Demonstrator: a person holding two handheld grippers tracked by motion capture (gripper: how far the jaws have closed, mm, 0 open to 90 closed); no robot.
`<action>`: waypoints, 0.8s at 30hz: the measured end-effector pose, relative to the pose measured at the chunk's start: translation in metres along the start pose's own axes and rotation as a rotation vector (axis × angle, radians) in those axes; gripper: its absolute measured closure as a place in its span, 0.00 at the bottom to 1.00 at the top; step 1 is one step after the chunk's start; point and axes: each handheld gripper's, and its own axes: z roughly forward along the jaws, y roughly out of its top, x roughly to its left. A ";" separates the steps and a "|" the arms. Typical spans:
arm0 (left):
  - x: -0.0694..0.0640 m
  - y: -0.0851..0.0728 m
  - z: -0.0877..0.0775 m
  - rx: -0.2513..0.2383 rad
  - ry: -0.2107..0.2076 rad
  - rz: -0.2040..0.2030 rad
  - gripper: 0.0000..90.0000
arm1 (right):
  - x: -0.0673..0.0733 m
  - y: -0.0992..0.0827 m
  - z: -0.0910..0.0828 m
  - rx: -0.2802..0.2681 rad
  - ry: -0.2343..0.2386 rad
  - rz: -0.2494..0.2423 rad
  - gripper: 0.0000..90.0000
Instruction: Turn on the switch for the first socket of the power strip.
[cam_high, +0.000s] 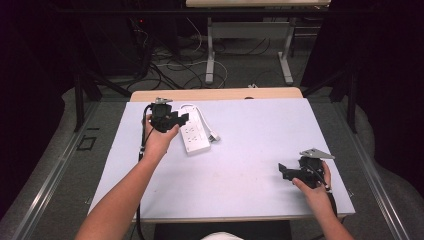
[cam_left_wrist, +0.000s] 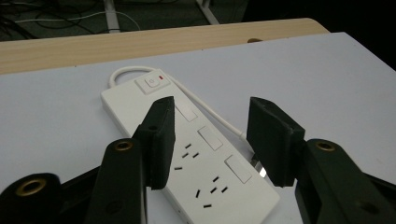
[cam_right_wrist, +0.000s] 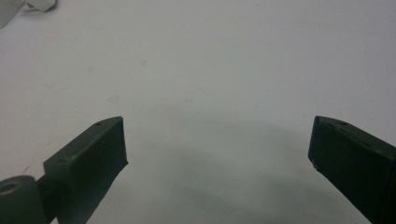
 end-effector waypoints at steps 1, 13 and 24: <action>0.000 0.001 0.002 -0.003 0.007 0.003 0.59 | 0.000 0.000 0.000 0.000 0.000 0.000 0.04; 0.001 0.015 0.018 -0.005 -0.005 -0.049 0.72 | 0.000 -0.001 0.002 0.009 0.007 -0.001 0.04; 0.005 0.024 0.037 0.004 0.008 -0.077 0.74 | 0.000 -0.002 0.003 0.011 0.012 0.006 0.04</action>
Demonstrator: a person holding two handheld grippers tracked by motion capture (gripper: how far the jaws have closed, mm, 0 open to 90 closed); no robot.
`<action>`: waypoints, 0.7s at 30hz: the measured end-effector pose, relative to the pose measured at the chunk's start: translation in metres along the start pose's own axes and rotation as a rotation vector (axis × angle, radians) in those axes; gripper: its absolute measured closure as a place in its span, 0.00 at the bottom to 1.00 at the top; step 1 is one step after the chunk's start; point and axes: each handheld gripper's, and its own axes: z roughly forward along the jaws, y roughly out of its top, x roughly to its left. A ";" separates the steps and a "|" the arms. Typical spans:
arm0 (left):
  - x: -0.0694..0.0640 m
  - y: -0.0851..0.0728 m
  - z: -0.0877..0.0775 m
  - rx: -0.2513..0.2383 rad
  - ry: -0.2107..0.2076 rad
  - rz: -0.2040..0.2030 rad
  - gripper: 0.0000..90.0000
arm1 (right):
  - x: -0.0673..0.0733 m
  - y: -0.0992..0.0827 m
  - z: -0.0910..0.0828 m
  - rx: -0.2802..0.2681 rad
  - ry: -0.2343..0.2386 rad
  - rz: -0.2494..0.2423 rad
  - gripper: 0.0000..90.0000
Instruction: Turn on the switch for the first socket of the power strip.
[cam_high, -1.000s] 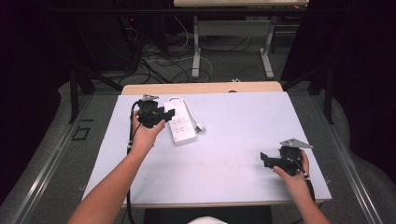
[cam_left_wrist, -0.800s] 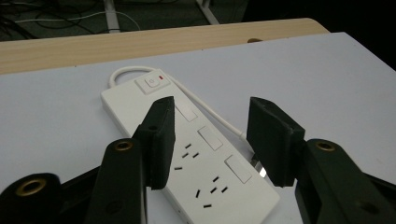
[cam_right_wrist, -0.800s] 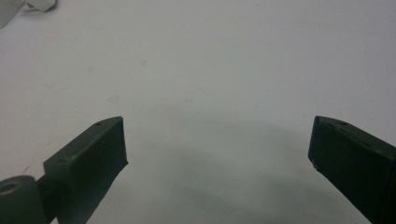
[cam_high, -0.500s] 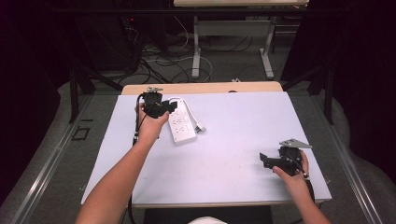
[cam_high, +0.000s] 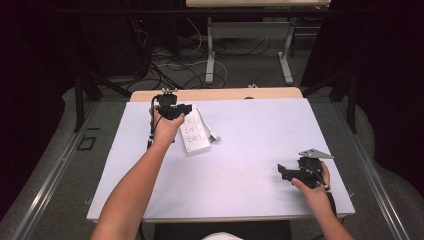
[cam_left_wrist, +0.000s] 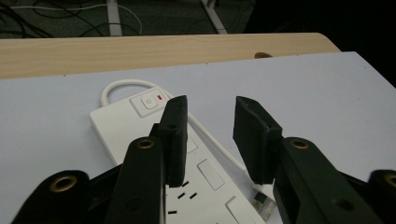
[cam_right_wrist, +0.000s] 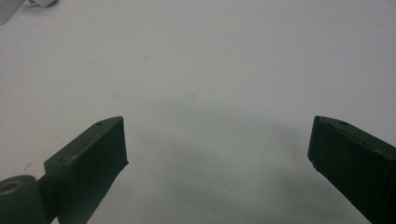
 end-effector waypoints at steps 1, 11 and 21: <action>0.000 0.001 0.001 0.005 0.002 -0.007 0.74 | 0.000 0.000 0.000 0.000 0.000 0.000 0.04; 0.001 0.005 0.017 0.025 0.027 -0.024 0.82 | -0.001 -0.001 0.000 0.005 0.002 0.010 0.05; 0.008 0.005 0.031 0.026 0.041 -0.053 0.88 | -0.002 -0.001 0.002 0.008 -0.001 0.019 0.05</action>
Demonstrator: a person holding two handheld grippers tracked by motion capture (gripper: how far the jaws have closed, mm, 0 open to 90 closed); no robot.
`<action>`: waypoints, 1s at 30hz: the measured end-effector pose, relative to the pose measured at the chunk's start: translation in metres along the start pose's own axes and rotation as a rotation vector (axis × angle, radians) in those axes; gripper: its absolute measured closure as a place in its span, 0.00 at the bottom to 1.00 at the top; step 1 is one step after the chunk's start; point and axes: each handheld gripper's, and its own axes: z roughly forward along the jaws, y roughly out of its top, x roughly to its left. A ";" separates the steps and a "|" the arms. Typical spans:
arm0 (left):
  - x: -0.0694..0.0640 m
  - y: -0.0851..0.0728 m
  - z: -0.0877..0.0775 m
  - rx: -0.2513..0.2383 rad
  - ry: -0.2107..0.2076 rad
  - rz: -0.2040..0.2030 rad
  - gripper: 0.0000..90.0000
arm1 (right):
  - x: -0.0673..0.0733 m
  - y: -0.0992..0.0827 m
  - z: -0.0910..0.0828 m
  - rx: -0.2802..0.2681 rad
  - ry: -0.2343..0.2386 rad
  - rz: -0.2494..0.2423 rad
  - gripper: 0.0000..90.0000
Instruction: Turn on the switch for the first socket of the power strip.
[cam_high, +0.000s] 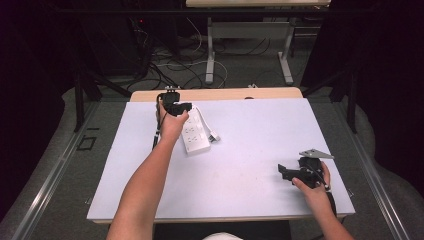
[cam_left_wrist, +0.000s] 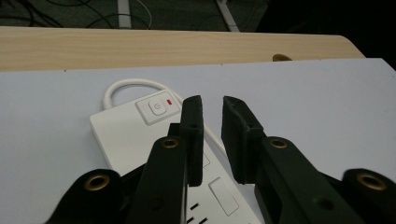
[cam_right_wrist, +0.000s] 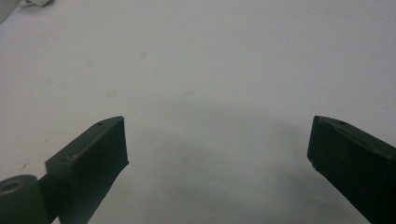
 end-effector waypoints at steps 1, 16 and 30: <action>0.001 0.000 0.001 0.004 -0.003 0.000 0.89 | 0.000 0.000 0.000 0.002 0.002 0.001 0.05; 0.010 -0.005 0.021 0.046 0.024 -0.054 1.00 | -0.002 -0.002 0.001 0.012 0.004 0.009 0.05; 0.010 -0.013 0.041 0.100 0.015 -0.064 1.00 | -0.003 -0.003 0.000 0.008 -0.002 0.032 0.05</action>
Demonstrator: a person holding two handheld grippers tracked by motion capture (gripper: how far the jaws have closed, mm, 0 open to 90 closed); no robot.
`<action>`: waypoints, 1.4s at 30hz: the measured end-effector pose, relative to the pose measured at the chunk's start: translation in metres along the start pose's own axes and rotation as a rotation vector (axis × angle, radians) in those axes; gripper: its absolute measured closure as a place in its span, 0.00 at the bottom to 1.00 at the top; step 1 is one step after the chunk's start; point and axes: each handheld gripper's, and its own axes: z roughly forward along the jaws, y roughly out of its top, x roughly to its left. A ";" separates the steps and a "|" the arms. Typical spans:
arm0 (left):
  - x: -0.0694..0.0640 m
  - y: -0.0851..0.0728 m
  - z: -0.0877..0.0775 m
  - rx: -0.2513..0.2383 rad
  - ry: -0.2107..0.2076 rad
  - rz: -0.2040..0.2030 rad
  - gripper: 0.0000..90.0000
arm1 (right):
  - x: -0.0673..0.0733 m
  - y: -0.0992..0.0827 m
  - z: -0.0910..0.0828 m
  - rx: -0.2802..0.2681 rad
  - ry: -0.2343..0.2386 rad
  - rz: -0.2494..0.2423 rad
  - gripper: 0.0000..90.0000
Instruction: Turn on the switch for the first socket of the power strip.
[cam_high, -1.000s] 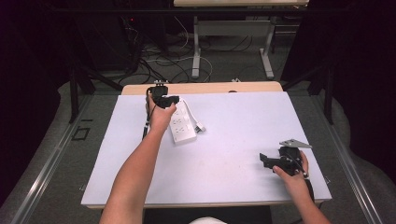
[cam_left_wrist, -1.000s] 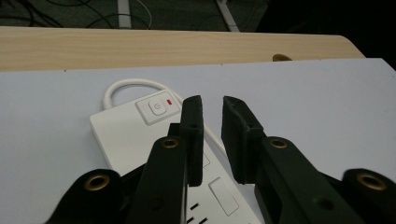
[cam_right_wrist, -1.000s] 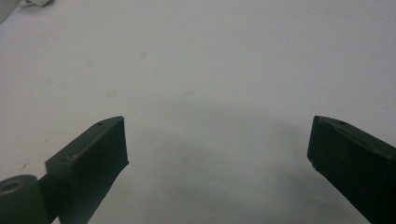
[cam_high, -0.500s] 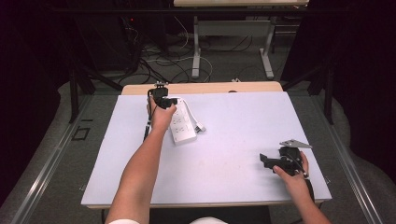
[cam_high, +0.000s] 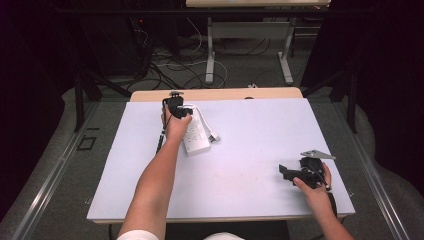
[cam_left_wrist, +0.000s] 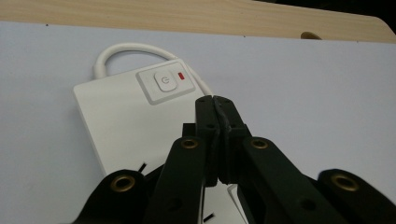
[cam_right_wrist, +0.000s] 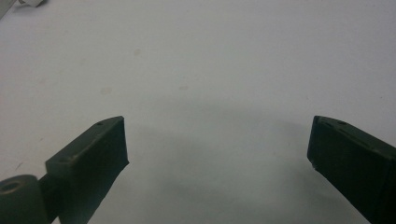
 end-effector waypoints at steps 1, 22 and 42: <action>0.000 -0.001 0.002 -0.004 0.002 -0.003 1.00 | -0.001 0.000 0.000 -0.002 -0.001 -0.003 0.05; 0.005 -0.004 0.020 0.008 -0.003 -0.023 1.00 | 0.000 -0.001 0.000 0.002 -0.003 0.000 0.05; 0.001 -0.008 0.028 0.022 -0.006 -0.003 1.00 | 0.000 -0.001 -0.001 0.000 0.004 -0.007 0.05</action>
